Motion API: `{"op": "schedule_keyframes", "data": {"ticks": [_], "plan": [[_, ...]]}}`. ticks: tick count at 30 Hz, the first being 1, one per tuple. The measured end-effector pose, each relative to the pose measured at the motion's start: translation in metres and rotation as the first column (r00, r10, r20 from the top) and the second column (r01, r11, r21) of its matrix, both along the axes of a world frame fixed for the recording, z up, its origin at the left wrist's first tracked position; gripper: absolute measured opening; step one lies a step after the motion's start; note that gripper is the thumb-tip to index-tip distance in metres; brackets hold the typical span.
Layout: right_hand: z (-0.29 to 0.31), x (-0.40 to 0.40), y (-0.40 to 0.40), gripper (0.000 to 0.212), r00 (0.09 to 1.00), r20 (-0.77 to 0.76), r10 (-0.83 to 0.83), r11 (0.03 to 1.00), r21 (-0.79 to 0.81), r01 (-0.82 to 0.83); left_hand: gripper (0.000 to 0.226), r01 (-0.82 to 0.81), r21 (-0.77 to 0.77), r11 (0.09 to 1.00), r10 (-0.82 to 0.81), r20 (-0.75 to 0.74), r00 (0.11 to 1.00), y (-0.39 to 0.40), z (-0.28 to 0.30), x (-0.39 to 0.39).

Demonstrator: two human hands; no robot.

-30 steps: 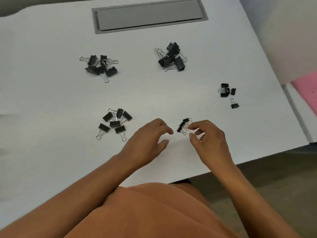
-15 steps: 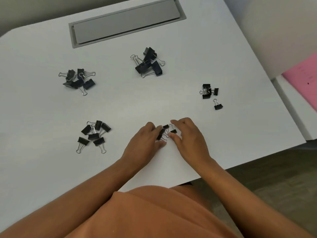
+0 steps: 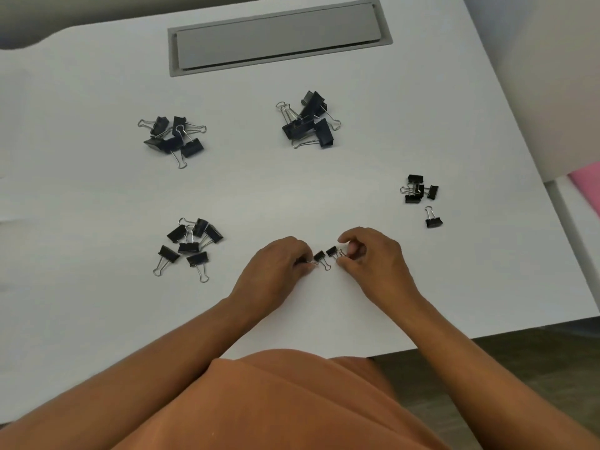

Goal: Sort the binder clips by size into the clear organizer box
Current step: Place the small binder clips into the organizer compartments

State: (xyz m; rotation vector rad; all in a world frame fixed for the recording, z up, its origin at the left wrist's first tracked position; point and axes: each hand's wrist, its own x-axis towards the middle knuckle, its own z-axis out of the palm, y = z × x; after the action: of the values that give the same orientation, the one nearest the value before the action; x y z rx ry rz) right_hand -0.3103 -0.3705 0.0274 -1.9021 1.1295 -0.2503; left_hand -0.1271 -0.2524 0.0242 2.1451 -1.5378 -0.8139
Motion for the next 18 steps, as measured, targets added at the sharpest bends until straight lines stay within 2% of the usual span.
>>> {"op": "schedule_keyframes", "data": {"ticks": [3,5,7,9,11,18], "plan": [[0.006,0.003,-0.001,0.038,0.993,0.081,-0.082,0.994,0.084,0.076,0.016,-0.017,0.011,1.000,0.017,-0.035,0.999,0.000,0.004,0.000],[0.008,0.003,0.001,0.044,0.997,0.075,-0.005,1.000,0.019,0.004,0.039,0.056,0.058,0.997,-0.053,-0.044,0.998,-0.004,0.006,-0.002],[0.008,0.003,0.003,0.048,0.993,0.028,0.117,0.992,-0.043,-0.116,0.049,0.164,0.118,0.979,-0.167,0.016,0.986,-0.012,0.008,-0.003],[0.006,0.005,0.007,0.049,0.976,-0.052,0.209,0.975,-0.065,-0.213,0.041,0.241,0.120,0.963,-0.253,0.093,0.963,-0.019,0.008,-0.004],[0.004,0.007,0.010,0.048,0.959,-0.137,0.247,0.962,-0.085,-0.260,0.031,0.256,0.099,0.961,-0.267,0.116,0.957,-0.023,0.007,-0.003],[0.007,0.011,0.013,0.013,0.960,-0.193,0.202,0.967,-0.118,-0.227,0.013,0.103,0.050,0.993,-0.106,0.056,0.993,-0.013,0.004,0.001]]}}
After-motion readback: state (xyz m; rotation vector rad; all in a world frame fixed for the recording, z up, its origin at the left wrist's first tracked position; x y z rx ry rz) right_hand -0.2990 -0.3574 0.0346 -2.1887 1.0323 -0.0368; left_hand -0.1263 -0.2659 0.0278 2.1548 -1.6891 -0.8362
